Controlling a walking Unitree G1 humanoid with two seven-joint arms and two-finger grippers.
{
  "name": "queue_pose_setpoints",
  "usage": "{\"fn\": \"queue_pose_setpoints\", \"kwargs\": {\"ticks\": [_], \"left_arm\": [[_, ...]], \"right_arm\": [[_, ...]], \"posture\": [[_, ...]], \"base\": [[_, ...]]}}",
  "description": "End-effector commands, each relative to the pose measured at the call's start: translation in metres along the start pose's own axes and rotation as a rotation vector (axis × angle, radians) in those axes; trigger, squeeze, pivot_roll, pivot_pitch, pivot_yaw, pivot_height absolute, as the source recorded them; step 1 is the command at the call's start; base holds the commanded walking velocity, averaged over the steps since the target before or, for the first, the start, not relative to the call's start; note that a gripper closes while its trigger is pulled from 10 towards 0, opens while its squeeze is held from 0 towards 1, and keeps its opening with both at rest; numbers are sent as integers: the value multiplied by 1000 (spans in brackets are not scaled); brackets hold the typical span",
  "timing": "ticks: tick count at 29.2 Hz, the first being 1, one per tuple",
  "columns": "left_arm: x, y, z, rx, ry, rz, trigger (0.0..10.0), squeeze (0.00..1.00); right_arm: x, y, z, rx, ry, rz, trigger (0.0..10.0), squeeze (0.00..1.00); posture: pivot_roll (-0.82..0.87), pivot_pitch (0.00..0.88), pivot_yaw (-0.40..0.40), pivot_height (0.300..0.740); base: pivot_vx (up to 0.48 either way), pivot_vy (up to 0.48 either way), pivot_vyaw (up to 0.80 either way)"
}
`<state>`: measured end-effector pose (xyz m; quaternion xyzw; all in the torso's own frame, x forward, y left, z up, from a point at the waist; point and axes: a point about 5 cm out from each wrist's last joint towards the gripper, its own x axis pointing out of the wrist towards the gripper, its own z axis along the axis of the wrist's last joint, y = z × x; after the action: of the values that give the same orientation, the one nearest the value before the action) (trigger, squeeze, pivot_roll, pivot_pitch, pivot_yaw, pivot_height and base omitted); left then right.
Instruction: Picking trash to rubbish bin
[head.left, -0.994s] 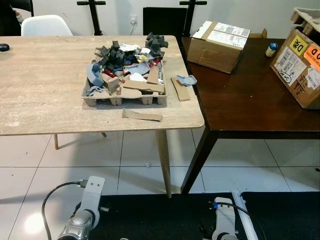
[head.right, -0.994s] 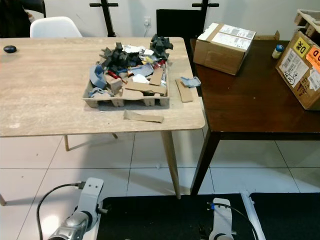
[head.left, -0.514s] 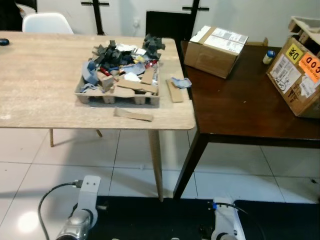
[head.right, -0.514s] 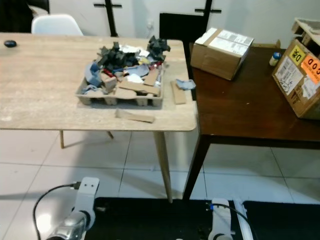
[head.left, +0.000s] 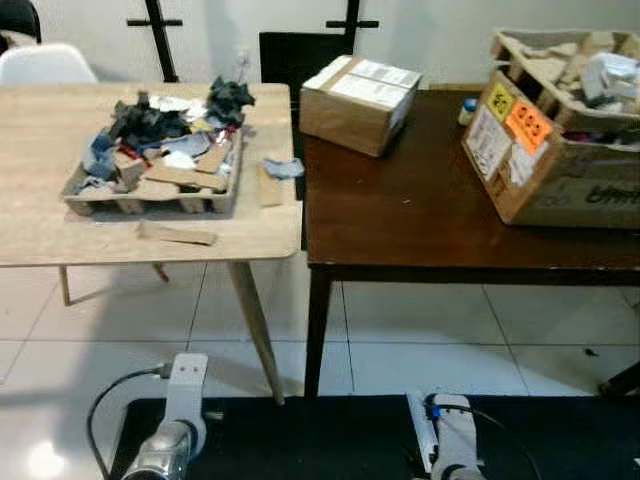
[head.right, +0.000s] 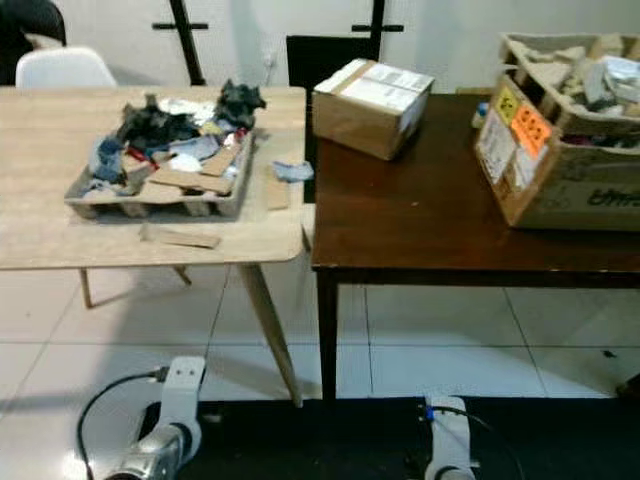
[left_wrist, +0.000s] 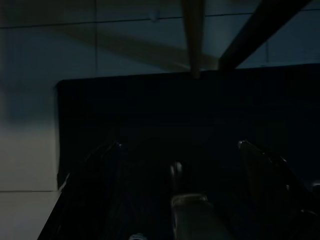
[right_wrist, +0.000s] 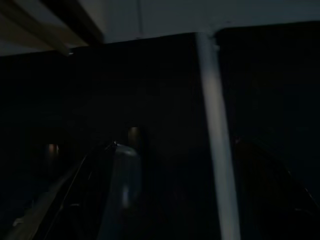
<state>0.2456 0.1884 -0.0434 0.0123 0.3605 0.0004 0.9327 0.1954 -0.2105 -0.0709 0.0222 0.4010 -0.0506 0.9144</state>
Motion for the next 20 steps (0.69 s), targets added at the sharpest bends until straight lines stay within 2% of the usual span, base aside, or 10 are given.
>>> {"fn": "queue_pose_setpoints", "kwargs": {"ticks": [1, 3, 7, 13, 20], "left_arm": [[-2, 5, -9, -7, 28, 14, 10000, 0], [-2, 6, -9, -18, 27, 17, 10000, 0], [-3, 9, -10, 41, 32, 29, 10000, 0], [-3, 11, -6, 85, 7, 38, 10000, 0], [-2, 9, -5, 86, 6, 23, 10000, 0]], "right_arm": [[-1, 5, -5, 11, 19, 13, 10000, 0], [0, 5, -5, 11, 18, 14, 10000, 0], [0, 6, -4, 10, 17, 16, 10000, 0], [0, 7, -4, 12, 15, 17, 10000, 0], [-1, 5, -6, 13, 26, 13, 10000, 0]], "posture": [[25, 137, -44, 740], [25, 137, -44, 740], [24, 140, -44, 740], [28, 143, -43, 740], [35, 144, -43, 740]], "base": [[0, 480, 0], [0, 480, 0], [0, 0, 0], [0, 0, 0], [0, 0, 0]]}}
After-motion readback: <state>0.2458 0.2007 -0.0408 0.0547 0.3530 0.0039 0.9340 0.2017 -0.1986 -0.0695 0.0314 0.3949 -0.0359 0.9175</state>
